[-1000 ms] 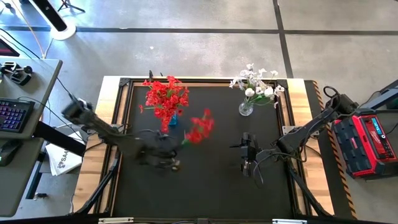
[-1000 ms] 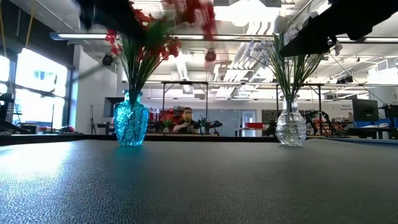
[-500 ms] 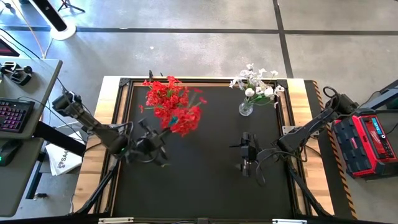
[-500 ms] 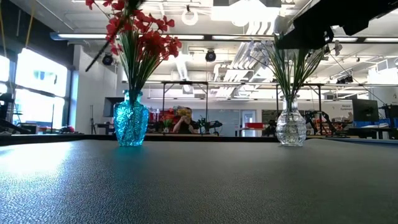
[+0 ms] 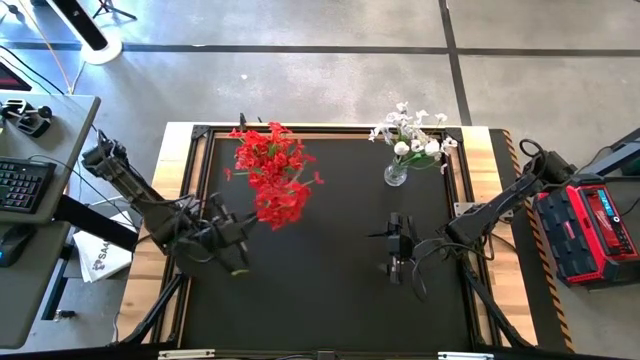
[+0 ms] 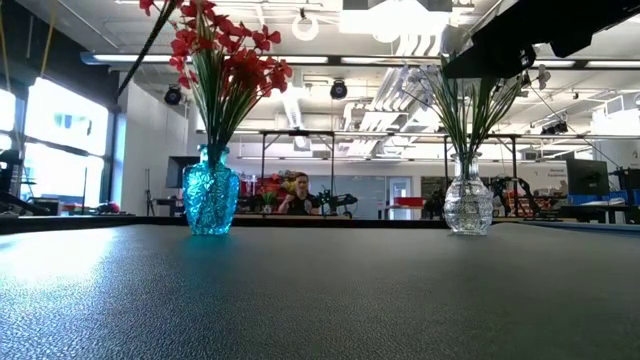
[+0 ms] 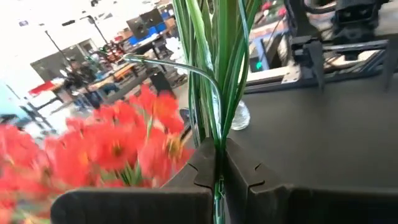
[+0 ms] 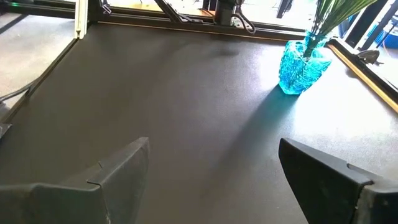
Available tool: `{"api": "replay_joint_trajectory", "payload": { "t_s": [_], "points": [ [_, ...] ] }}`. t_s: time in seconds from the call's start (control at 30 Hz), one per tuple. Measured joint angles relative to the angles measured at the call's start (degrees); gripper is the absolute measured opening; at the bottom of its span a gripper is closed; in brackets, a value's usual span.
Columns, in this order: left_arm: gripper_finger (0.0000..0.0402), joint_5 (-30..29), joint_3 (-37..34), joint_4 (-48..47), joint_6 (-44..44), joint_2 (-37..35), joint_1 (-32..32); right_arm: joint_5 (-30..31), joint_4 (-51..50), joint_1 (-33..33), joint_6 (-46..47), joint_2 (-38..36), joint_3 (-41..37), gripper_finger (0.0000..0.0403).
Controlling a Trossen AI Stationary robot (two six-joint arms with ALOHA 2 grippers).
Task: Sort flowers into vase by color
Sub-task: Put the red flowers into the blue vase
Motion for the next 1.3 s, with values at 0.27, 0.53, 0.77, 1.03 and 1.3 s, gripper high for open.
{"api": "replay_joint_trajectory", "payload": {
  "t_s": [0.27, 0.53, 0.77, 1.03, 1.3],
  "points": [
    [0.0, 13.84, -20.56, 47.03, 18.41, -6.5, -0.04, 0.04, 0.06, 0.01, -0.17, 0.0, 0.0, 0.033],
    [0.0, 30.55, -30.22, 80.73, 42.21, -6.43, 2.83, 0.17, 3.02, 0.0, -0.37, 0.0, -0.02, 0.033],
    [0.0, 24.81, -33.84, 84.19, 48.69, -6.39, 7.76, 0.15, 3.24, 0.0, -0.17, 0.02, -0.02, 0.033],
    [0.0, 32.16, -42.93, 98.21, 51.01, -7.66, 16.9, 0.17, 3.54, 0.01, -0.17, 0.02, -0.02, 0.033],
    [0.0, 43.65, -44.89, 98.63, 43.64, -7.79, 28.85, 0.24, 4.48, -0.25, -0.88, 0.04, -0.04, 0.033]
  ]
}}
